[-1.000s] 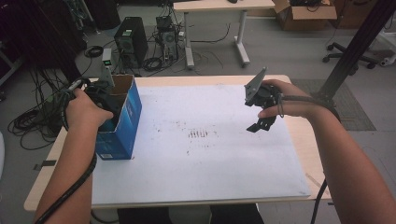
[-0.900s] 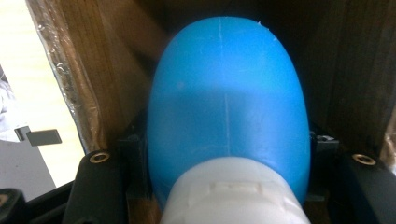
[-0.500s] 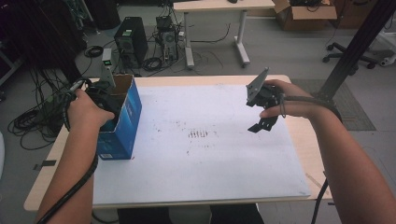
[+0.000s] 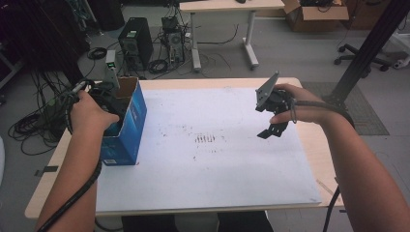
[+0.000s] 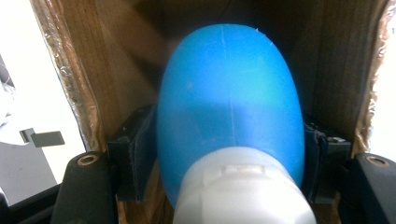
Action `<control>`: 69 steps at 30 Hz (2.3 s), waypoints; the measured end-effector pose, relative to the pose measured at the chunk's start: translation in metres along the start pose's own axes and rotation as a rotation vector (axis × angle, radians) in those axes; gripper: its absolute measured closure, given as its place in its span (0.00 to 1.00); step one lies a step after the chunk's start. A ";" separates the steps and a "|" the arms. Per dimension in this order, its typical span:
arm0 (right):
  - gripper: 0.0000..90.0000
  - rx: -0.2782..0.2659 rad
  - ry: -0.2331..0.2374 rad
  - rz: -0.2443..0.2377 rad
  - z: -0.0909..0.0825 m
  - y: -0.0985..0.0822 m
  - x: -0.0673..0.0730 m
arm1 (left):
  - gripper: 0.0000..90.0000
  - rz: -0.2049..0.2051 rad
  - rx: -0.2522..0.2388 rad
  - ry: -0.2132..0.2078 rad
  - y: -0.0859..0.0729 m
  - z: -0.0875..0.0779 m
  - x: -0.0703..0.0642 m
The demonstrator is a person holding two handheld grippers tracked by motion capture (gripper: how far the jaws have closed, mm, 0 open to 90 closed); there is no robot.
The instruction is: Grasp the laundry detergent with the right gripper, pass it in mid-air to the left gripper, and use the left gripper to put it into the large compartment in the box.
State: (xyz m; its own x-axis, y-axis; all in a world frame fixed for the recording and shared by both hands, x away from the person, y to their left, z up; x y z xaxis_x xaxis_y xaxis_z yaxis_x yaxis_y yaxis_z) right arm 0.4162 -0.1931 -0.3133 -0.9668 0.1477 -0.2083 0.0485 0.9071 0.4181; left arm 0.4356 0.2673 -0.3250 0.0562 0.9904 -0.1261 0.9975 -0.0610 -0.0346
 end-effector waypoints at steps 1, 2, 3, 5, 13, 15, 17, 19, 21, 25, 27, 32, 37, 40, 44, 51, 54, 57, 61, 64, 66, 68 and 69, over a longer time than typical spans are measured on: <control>0.04 -0.003 0.000 0.000 0.000 0.000 0.000 | 0.35 -0.002 -0.003 0.001 0.000 0.000 0.000; 0.04 -0.003 0.000 0.000 0.000 0.000 0.000 | 0.35 -0.002 -0.003 0.002 0.000 -0.001 -0.001; 0.04 -0.002 -0.001 0.000 -0.001 0.000 0.000 | 0.35 -0.002 -0.008 0.005 0.000 0.000 -0.001; 0.04 -0.003 -0.001 -0.002 -0.001 -0.001 0.000 | 0.34 -0.003 -0.005 0.008 0.000 -0.001 -0.001; 0.04 -0.008 -0.005 0.005 -0.002 -0.003 0.000 | 0.29 -0.011 -0.031 0.011 -0.003 -0.014 -0.003; 0.04 -0.009 -0.004 0.005 -0.002 -0.003 0.000 | 0.28 -0.012 -0.032 0.006 -0.003 -0.015 -0.002; 0.04 -0.011 -0.004 0.007 -0.002 -0.003 0.000 | 0.27 -0.015 -0.036 0.006 -0.004 -0.017 -0.002; 0.04 -0.013 -0.004 0.004 -0.002 -0.002 0.001 | 0.26 -0.015 -0.045 0.009 -0.005 -0.019 -0.003; 0.04 -0.015 -0.002 0.002 -0.002 -0.002 0.001 | 0.25 -0.013 -0.052 0.009 -0.006 -0.022 -0.003; 0.04 -0.015 -0.007 0.001 -0.003 -0.001 0.001 | 0.22 -0.004 -0.066 0.004 -0.007 -0.029 -0.005; 0.04 -0.017 -0.007 -0.003 -0.004 -0.001 0.001 | 0.20 0.006 -0.079 0.009 -0.008 -0.034 -0.007; 0.04 -0.019 -0.008 -0.001 -0.005 -0.001 0.002 | 0.14 0.051 -0.104 0.009 -0.011 -0.049 -0.017; 0.04 -0.019 -0.008 -0.004 -0.005 -0.001 0.002 | 0.08 0.107 -0.124 0.027 -0.014 -0.061 -0.029; 0.04 -0.016 -0.008 -0.004 -0.006 0.000 0.003 | 0.05 0.143 -0.129 0.021 -0.017 -0.066 -0.038; 0.04 -0.015 -0.008 -0.002 -0.007 0.000 0.004 | 0.02 0.185 -0.140 0.025 -0.018 -0.072 -0.050; 0.04 -0.015 -0.014 -0.002 -0.011 -0.002 0.005 | 0.00 0.275 -0.125 0.040 -0.022 -0.079 -0.072; 0.04 -0.013 -0.015 -0.008 -0.012 -0.002 0.006 | 0.00 0.313 -0.112 0.052 -0.025 -0.081 -0.081; 0.04 -0.013 -0.017 -0.012 -0.015 -0.001 0.006 | 0.00 0.369 -0.099 0.065 -0.029 -0.084 -0.096; 0.04 -0.012 -0.019 -0.014 -0.018 0.000 0.007 | 0.00 0.455 -0.072 0.087 -0.034 -0.086 -0.115; 0.04 -0.011 -0.017 -0.018 -0.017 0.000 0.007 | 0.00 0.534 -0.059 0.043 -0.036 -0.087 -0.133; 0.04 -0.004 -0.014 -0.024 -0.016 0.001 0.010 | 0.00 0.636 -0.033 0.023 -0.040 -0.089 -0.153; 0.04 -0.001 -0.012 -0.031 -0.015 0.001 0.011 | 0.00 0.664 -0.020 0.015 -0.042 -0.090 -0.159; 0.04 0.004 -0.012 -0.033 -0.015 0.002 0.013 | 0.00 0.714 -0.006 0.024 -0.045 -0.092 -0.171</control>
State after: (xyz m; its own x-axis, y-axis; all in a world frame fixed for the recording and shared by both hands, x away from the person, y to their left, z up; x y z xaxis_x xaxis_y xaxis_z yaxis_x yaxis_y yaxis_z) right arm 0.4002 -0.1957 -0.3016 -0.9648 0.1222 -0.2330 0.0173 0.9132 0.4071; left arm 0.3848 0.1121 -0.2110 0.6966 0.7112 -0.0944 0.7169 -0.6951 0.0542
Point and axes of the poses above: each handheld gripper's, and its own axes: z roughly forward along the jaws, y roughly out of its top, x roughly to its left, the point moved 4 cm from there along z, roughly forward along the jaws, and after that the axes turned 9 degrees about -y, right-handed, at the moved point
